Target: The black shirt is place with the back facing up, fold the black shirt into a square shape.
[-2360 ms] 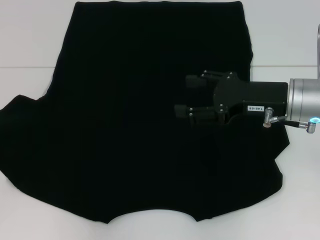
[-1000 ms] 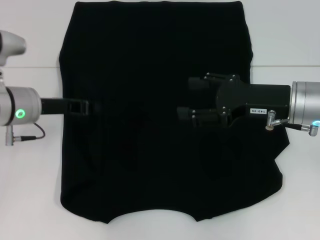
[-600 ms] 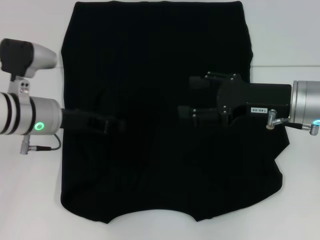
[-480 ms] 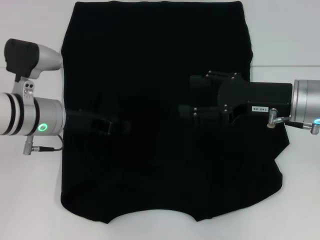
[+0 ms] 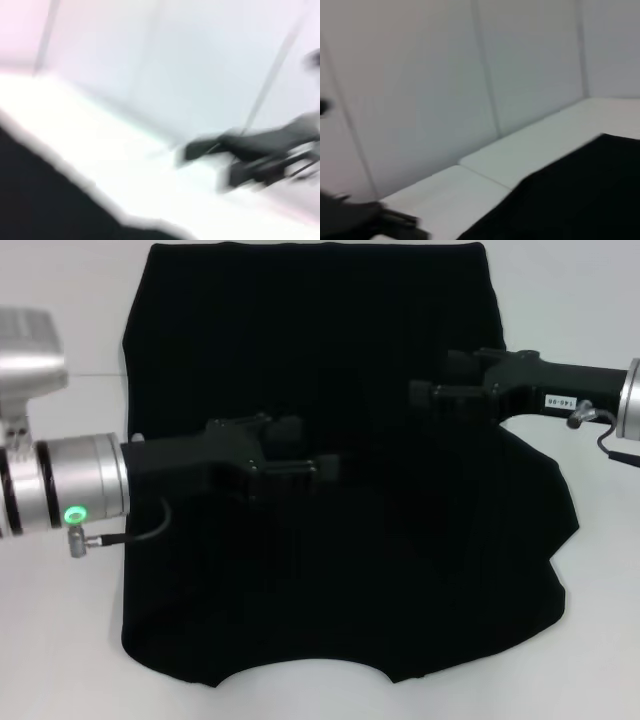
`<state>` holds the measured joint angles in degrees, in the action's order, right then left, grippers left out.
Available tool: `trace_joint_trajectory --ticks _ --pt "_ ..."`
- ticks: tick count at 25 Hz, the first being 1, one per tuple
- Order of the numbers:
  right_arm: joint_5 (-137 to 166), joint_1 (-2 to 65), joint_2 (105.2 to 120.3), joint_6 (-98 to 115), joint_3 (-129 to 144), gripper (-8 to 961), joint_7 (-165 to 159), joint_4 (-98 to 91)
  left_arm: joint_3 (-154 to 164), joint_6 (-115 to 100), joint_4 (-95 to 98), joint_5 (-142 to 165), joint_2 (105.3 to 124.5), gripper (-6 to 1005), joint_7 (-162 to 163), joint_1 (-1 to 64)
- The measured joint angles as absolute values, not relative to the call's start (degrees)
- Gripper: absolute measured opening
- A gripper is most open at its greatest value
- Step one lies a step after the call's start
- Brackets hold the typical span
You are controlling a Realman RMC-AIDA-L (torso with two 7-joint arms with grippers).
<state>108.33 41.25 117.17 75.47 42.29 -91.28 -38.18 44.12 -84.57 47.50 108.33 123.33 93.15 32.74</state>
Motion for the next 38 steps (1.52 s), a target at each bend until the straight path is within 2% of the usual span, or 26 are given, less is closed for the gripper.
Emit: trace_joint_trajectory --ticks 4,12,23,28,38 --pt "110.19 40.95 117.05 72.94 42.94 895 -99.32 -40.44 42.14 -87.75 38.94 100.02 123.3 854 77.51 32.29" --pt "124.77 42.24 116.28 72.69 43.3 895 -123.76 -47.49 43.12 -92.05 38.07 102.12 123.54 948 60.48 30.29" --pt "135.51 41.26 112.86 74.72 43.47 894 -142.19 -47.89 43.03 -94.1 39.69 108.05 123.86 946 56.36 29.26" --pt "142.52 41.12 112.71 73.77 43.44 889 -146.07 -47.3 43.64 -94.18 39.08 108.19 123.96 946 56.27 29.25" --pt "150.85 43.74 113.46 69.03 43.49 882 -147.9 -42.32 43.68 -94.48 39.02 110.06 124.01 946 56.34 29.12"
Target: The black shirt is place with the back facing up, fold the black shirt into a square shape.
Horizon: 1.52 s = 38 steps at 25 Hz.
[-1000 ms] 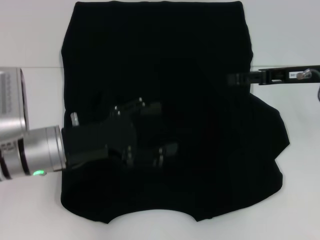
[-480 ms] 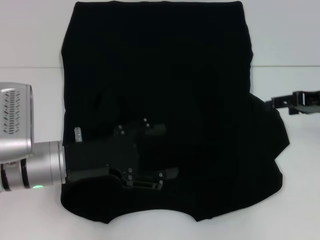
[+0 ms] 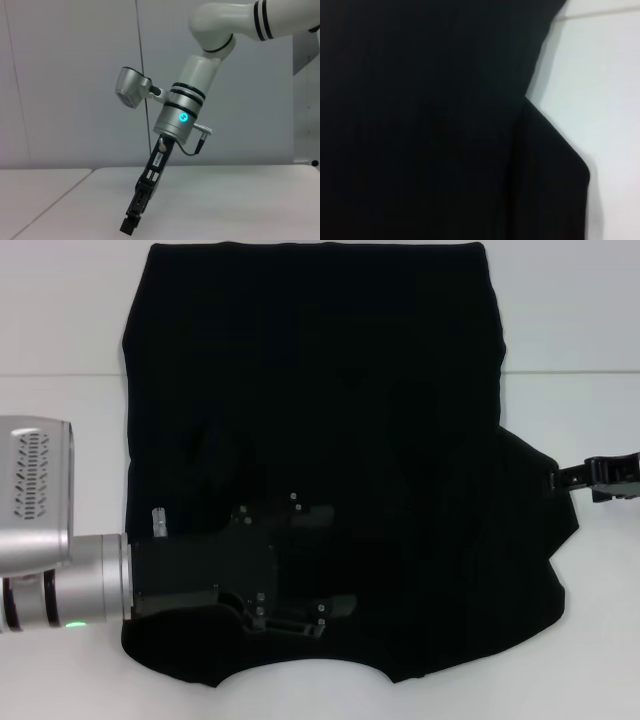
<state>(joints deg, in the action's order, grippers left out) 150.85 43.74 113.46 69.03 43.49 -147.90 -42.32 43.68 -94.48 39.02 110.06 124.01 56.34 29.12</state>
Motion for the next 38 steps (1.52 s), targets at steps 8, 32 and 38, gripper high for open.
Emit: trace_joint_trajectory --ticks 8,32,38 --pt "152.78 44.96 113.81 65.26 44.07 881 -147.84 -39.1 43.68 -94.67 39.02 112.31 123.92 945 56.69 29.56" --pt "153.11 45.49 115.12 60.52 45.96 848 -146.91 -37.07 43.96 -95.02 39.49 114.26 123.63 945 59.75 30.14" --pt "153.1 45.63 115.17 59.92 45.99 818 -147.14 -36.45 43.87 -95.16 39.54 114.26 123.6 945 59.76 30.15"
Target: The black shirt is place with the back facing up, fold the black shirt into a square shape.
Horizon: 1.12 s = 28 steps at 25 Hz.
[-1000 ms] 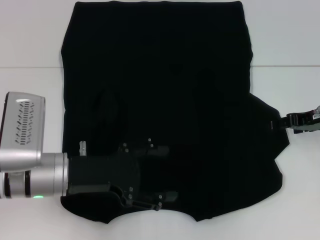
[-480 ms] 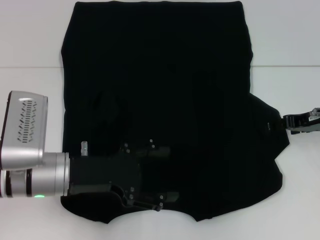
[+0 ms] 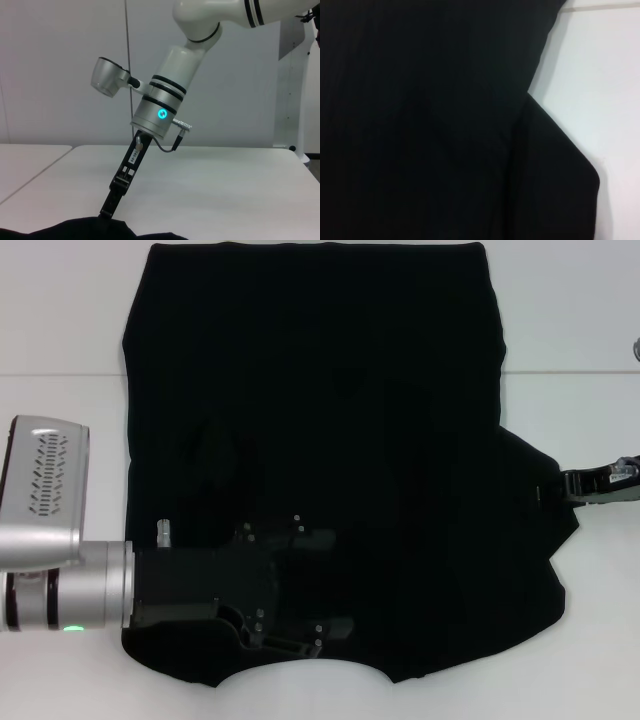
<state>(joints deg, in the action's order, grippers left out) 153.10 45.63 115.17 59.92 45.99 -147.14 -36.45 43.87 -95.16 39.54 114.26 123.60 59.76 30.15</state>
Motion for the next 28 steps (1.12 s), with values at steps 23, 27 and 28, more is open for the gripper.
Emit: trace_joint_trajectory --ticks 23,27,28 --pt "153.08 45.7 115.14 59.72 47.99 388 -146.95 -36.64 42.19 -95.62 39.55 113.65 123.57 944 59.76 30.13" --pt "153.09 45.61 115.44 59.68 48.09 303 -146.82 -36.75 42.18 -95.63 39.53 113.64 123.57 944 59.75 30.12" --pt "153.09 45.55 115.49 59.67 48.09 200 -146.78 -36.86 42.18 -95.62 39.52 113.64 123.57 944 59.78 30.14"
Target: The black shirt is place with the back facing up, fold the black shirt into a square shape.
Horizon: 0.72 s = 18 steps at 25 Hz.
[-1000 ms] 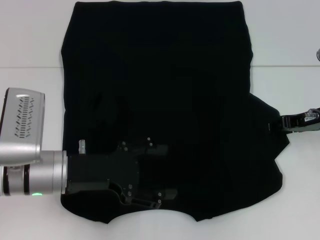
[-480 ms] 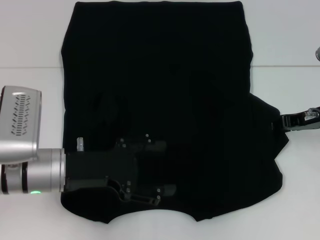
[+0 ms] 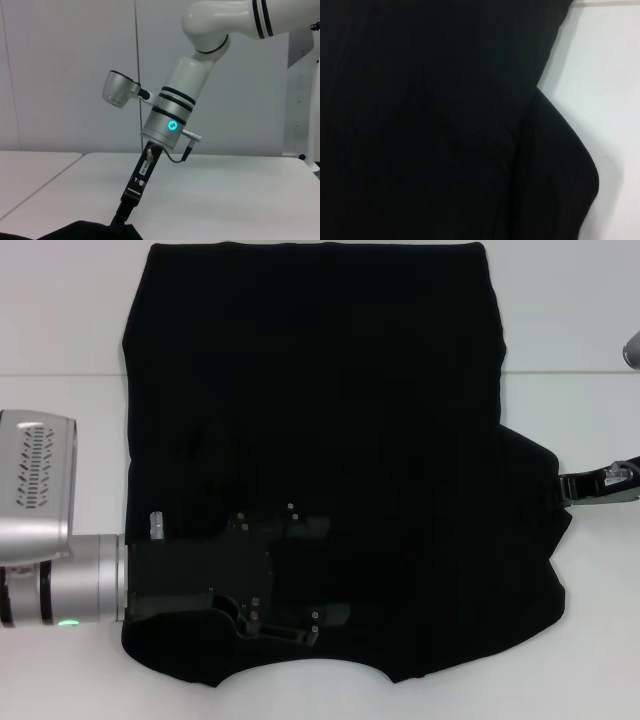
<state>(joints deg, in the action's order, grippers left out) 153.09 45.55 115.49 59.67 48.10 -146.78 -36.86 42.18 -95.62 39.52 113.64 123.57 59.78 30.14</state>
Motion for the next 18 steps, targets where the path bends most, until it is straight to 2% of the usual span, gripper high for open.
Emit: trace_joint_trajectory --ticks 1,7,18 --pt "153.1 45.45 115.57 59.67 48.09 96 -146.72 -37.03 42.18 -95.63 39.52 113.64 123.57 944 59.8 30.15" --pt "153.11 44.89 115.57 59.77 48.08 2 -146.63 -38.14 42.54 -96.02 39.52 113.83 123.57 944 59.84 30.2" --pt "152.67 40.82 115.25 61.47 47.6 2 -146.47 -43.69 42.33 -97.74 39.24 113.63 123.93 944 59.87 30.15"
